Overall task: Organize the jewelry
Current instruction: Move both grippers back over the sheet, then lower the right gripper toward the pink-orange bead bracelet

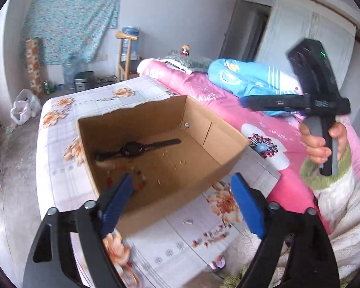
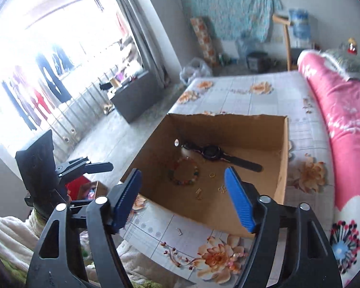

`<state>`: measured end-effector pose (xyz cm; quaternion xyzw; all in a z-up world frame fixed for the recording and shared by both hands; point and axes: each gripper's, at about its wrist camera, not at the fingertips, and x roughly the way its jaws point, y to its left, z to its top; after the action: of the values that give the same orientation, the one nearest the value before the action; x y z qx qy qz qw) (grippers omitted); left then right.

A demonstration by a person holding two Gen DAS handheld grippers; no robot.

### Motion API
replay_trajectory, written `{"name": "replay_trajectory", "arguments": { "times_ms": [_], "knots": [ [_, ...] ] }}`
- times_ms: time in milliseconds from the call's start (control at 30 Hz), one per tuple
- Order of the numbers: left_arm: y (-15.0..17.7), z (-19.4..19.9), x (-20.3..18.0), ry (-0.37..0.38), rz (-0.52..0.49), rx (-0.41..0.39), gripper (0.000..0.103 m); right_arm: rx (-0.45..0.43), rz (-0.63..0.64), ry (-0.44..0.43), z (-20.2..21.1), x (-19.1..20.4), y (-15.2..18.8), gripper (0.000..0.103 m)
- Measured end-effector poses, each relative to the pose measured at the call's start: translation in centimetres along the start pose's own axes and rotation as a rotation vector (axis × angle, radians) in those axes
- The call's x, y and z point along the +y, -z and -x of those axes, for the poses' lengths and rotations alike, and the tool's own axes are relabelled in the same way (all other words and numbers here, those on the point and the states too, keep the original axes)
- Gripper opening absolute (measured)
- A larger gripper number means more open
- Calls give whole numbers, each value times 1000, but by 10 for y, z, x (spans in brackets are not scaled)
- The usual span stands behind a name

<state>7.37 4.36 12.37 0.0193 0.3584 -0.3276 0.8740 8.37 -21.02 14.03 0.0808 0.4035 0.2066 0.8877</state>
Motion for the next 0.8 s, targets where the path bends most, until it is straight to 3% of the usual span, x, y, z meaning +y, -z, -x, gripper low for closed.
{"name": "replay_trajectory", "arguments": {
  "times_ms": [133, 267, 367, 500, 633, 800],
  "knots": [
    [31, 3, -10, -32, 44, 13, 94, -45, -24, 40, 18, 5, 38, 85],
    [63, -22, -16, -81, 94, 94, 96, 26, -105, 87, 2, -3, 82, 87],
    [78, -53, -17, -200, 98, 164, 96, 122, -161, 254, -28, -16, 115, 87],
    [92, -91, -11, -319, 125, 235, 96, 229, -165, 409, -59, -24, 144, 87],
    [101, -112, -4, -374, 181, 286, 96, 270, -103, 543, -75, -24, 158, 89],
    [106, -125, -4, -421, 200, 317, 96, 307, -27, 628, -89, -23, 167, 92]
  ]
}}
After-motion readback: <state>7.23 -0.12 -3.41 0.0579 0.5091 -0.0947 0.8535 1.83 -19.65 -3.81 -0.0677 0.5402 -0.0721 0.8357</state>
